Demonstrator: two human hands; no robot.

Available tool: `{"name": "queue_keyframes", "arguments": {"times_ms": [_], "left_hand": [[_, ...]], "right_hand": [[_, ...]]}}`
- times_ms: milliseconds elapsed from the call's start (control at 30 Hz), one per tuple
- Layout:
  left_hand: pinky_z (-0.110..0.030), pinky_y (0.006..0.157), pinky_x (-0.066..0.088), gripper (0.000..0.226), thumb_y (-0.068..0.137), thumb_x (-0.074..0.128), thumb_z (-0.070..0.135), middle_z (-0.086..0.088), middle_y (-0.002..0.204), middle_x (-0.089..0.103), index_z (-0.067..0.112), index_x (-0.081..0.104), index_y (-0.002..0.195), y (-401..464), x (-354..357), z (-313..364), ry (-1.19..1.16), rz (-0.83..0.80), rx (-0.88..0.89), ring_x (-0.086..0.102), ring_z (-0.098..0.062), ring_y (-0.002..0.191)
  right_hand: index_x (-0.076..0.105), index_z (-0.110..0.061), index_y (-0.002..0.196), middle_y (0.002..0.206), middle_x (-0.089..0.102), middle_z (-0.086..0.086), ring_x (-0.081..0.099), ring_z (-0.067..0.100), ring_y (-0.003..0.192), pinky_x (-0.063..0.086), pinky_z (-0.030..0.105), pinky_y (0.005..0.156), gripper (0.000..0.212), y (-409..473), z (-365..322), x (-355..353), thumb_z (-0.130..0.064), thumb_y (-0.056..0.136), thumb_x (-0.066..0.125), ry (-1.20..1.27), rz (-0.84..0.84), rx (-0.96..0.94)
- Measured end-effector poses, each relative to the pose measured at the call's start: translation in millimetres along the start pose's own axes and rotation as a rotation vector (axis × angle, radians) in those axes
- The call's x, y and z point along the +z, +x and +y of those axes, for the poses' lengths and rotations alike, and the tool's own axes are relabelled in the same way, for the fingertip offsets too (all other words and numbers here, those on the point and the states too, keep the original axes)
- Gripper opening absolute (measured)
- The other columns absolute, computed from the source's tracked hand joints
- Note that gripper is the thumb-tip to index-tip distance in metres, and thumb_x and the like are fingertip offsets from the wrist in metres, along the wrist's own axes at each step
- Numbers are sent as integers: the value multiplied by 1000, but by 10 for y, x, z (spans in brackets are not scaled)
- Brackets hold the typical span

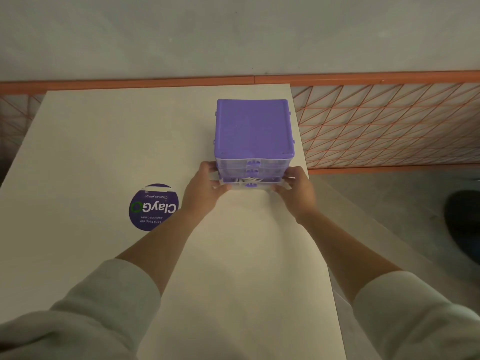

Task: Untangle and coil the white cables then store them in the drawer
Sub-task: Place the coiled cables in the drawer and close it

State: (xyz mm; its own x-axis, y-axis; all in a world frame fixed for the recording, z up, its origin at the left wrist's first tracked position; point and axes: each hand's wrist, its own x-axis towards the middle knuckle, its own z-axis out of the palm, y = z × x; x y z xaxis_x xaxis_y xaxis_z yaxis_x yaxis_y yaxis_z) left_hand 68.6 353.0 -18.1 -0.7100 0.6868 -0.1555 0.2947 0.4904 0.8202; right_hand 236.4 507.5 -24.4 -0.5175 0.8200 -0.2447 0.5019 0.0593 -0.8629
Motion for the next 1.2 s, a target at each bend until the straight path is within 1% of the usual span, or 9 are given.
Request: {"name": "queue_keyframes", "arguments": {"times_ms": [200, 333, 433, 533, 667, 767, 900, 1033, 1200], "left_hand": [[-28, 71, 49, 45, 82, 76, 19, 13, 107, 57, 16, 48, 117, 24, 18, 65, 29, 52, -40, 63, 0, 71], [-27, 69, 43, 40, 83, 75, 19, 14, 101, 57, 14, 50, 115, 4, 45, 96, 43, 102, -48, 55, 5, 67], [-28, 72, 46, 40, 83, 75, 21, 14, 100, 57, 14, 52, 115, -8, 61, 114, 48, 126, -51, 55, -3, 70], [-27, 69, 43, 39, 83, 74, 21, 15, 98, 58, 15, 52, 114, -23, 65, 119, 28, 121, -65, 51, 12, 65], [-27, 69, 44, 39, 83, 74, 21, 17, 98, 57, 16, 51, 114, -49, 62, 119, 16, 117, -87, 49, 17, 63], [-29, 73, 46, 40, 83, 74, 21, 15, 100, 57, 15, 51, 116, -59, 61, 137, 17, 113, -81, 49, 15, 65], [-28, 73, 45, 41, 84, 74, 22, 12, 103, 57, 14, 50, 117, -60, 41, 152, 8, 102, -73, 51, 12, 67], [-30, 77, 47, 42, 85, 73, 23, 10, 105, 57, 14, 49, 118, -60, 37, 150, 2, 90, -65, 57, -9, 78], [-30, 76, 45, 41, 88, 69, 23, 7, 109, 55, 13, 46, 121, -49, 52, 143, -27, 55, -92, 59, -17, 90]], "right_hand": [[54, -17, 104, 98, 63, -6, 59, 12, 87, 40, 14, 63, 31, 26, -90, 27, -11, 81, 74, 41, 42, 67], [55, -16, 98, 92, 64, -6, 60, 7, 80, 39, 13, 60, 27, 52, -110, 16, -9, 80, 75, 56, 62, 95], [56, -15, 95, 85, 62, -10, 59, 2, 75, 38, 12, 58, 26, 55, -111, 2, -8, 80, 75, 64, 66, 111], [56, -15, 95, 84, 62, -12, 61, 6, 77, 39, 13, 57, 24, 49, -112, -18, -8, 81, 74, 74, 47, 116], [56, -15, 97, 92, 64, -7, 63, 14, 85, 39, 16, 57, 19, 39, -116, -42, -9, 86, 69, 57, 28, 105], [57, -15, 101, 97, 64, -5, 65, 13, 88, 40, 16, 57, 17, 30, -111, -54, -11, 88, 67, 52, 18, 103], [59, -13, 109, 98, 61, -8, 54, -7, 74, 37, 6, 51, 21, 10, -130, -68, -15, 89, 66, 41, 11, 109], [58, -14, 115, 109, 65, -4, 61, 7, 85, 38, 13, 57, 24, -11, -140, -68, -19, 92, 62, 44, 3, 126], [56, -17, 127, 123, 63, -6, 57, 12, 97, 40, 16, 61, 33, -74, -178, -61, -24, 96, 54, 13, 1, 131]]}}
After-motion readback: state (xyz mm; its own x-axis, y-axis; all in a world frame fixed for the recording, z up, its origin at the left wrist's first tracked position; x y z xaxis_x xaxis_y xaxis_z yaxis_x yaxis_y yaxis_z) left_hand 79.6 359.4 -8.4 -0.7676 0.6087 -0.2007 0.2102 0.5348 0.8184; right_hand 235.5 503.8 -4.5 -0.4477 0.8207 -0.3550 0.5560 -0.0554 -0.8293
